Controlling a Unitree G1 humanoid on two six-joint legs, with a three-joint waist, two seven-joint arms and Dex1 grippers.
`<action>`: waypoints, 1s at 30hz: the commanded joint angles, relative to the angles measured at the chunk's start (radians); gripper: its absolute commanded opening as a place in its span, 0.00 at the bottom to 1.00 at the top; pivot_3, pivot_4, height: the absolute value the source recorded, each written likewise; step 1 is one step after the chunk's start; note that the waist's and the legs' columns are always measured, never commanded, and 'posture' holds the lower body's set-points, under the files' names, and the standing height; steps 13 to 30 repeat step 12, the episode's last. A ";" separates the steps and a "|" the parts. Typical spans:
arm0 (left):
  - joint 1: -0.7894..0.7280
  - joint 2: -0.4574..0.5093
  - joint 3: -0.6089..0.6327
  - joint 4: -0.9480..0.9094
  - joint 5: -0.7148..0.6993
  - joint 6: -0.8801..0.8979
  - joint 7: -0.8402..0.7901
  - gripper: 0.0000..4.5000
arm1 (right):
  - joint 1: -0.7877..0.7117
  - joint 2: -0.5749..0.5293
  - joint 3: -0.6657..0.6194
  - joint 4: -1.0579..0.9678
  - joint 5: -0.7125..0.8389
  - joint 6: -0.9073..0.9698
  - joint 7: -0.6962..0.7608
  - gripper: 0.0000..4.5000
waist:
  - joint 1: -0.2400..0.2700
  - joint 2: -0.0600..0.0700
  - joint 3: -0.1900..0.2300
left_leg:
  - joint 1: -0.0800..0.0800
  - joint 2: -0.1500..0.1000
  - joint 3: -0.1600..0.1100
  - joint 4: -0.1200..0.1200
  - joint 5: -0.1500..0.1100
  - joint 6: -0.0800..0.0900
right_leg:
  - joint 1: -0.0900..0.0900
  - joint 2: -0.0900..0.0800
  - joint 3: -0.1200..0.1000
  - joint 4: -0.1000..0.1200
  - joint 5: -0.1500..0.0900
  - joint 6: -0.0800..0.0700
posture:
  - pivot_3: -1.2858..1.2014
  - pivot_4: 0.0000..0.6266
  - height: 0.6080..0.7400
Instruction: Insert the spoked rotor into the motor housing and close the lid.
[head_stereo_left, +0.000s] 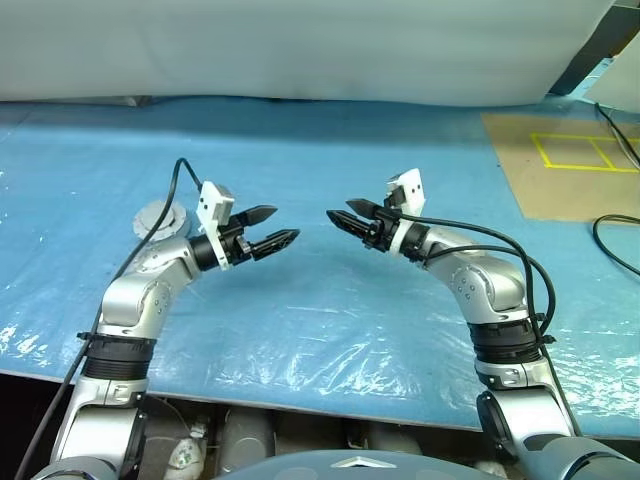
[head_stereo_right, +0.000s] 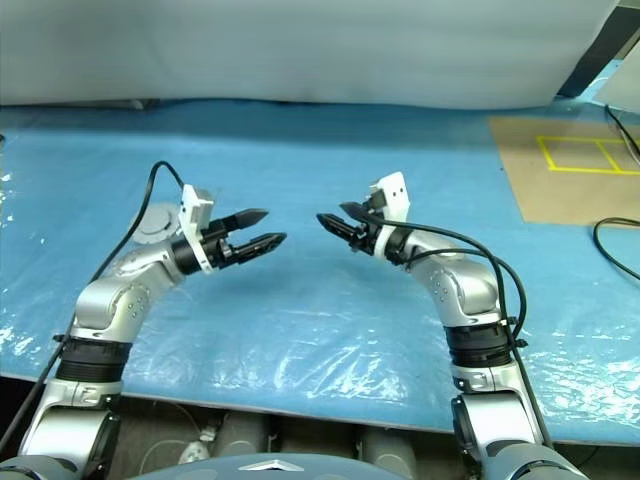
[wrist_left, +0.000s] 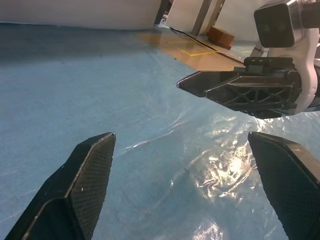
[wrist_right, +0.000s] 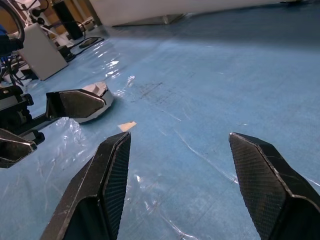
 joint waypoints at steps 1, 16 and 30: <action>0.001 0.016 0.025 -0.039 -0.007 -0.002 -0.005 0.99 | -0.018 0.000 -0.006 -0.017 -0.003 -0.026 0.009 0.73 | 0.000 0.000 0.000 | 0.000 0.000 0.000 0.000 0.000 0.000 | 0.000 0.000 0.000 0.000 0.000 0.000 | 0.52 0.24 1.00; 0.017 0.031 0.040 -0.053 -0.010 0.006 0.006 0.99 | 0.000 -0.003 -0.009 -0.025 -0.006 -0.022 0.003 0.73 | 0.000 0.000 0.000 | 0.000 0.000 0.000 0.000 0.000 0.000 | 0.000 0.000 0.000 0.000 0.000 0.000 | 0.52 0.24 1.00; 0.017 0.031 0.040 -0.053 -0.010 0.006 0.006 0.99 | 0.000 -0.003 -0.009 -0.025 -0.006 -0.022 0.003 0.73 | 0.000 0.000 0.000 | 0.000 0.000 0.000 0.000 0.000 0.000 | 0.000 0.000 0.000 0.000 0.000 0.000 | 0.52 0.24 1.00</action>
